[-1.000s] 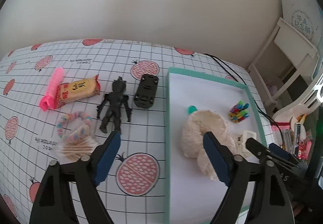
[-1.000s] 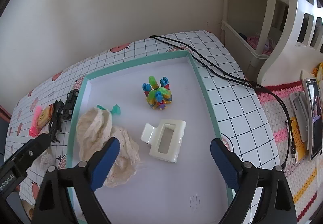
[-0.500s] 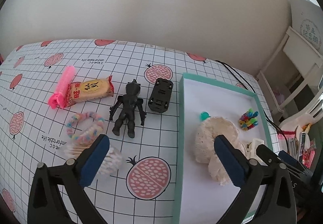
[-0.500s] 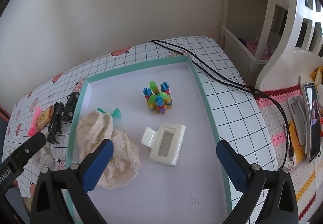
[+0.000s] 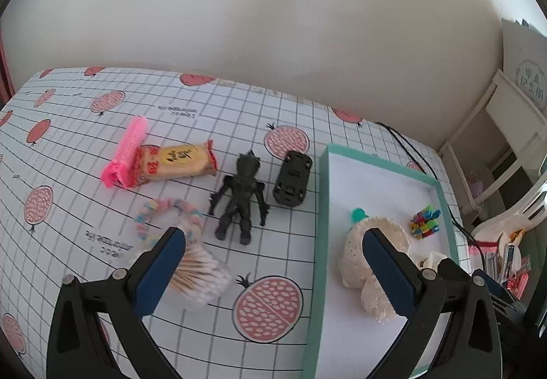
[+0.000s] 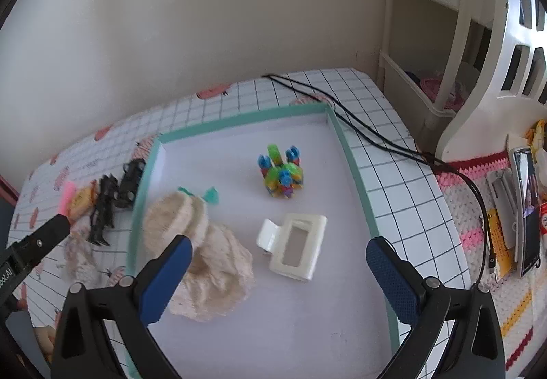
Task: Organize objects
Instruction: 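Withdraw both tools from the tray toward the rope ring and cotton swab bag, then grasp the rainbow rope ring with the left gripper while the right gripper approaches the cotton swab bag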
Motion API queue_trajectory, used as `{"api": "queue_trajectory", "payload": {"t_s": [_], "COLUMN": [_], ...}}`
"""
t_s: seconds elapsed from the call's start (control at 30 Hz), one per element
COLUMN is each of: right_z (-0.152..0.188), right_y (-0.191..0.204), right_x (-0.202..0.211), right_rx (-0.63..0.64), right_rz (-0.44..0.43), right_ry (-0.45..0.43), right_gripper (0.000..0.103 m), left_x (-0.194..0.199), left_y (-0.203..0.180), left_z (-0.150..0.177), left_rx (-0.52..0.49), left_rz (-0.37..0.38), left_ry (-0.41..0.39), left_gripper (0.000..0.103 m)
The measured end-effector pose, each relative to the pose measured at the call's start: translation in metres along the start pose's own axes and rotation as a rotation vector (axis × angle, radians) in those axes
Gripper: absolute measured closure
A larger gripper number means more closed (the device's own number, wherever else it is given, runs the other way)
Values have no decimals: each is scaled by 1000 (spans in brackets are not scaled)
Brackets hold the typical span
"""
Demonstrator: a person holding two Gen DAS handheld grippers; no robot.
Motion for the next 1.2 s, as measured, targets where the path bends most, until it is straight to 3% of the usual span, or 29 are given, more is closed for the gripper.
{"api": "queue_trajectory", "payload": {"t_s": [0.4, 0.53, 0.87, 1.2], "right_z": [-3, 2, 29, 43], "right_y": [61, 90, 163, 182], "right_x": [13, 11, -5, -28], "right_rx": [82, 136, 273, 274], "right_rz": [-71, -109, -249, -316], "right_ry": [-48, -55, -16, 48], "right_gripper": [0, 0, 0, 5], "left_x": [30, 29, 7, -15], "left_y": [93, 118, 146, 138], "left_z": [-15, -14, -8, -6], "left_rx": [151, 179, 252, 177], "left_rz": [-134, -165, -100, -61], "left_ry": [-64, -48, 36, 64], "left_gripper": [0, 0, 0, 0]}}
Point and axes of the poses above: each gripper's, at about its wrist camera, not at the fingertips, and x roughly against the way its jaws point, y to its left, z to its underside, the point moved 2 cm from there along -x, roughly the way its jaws point, and after that the axes turned 9 degrees about -z, right-handed, at the moved point
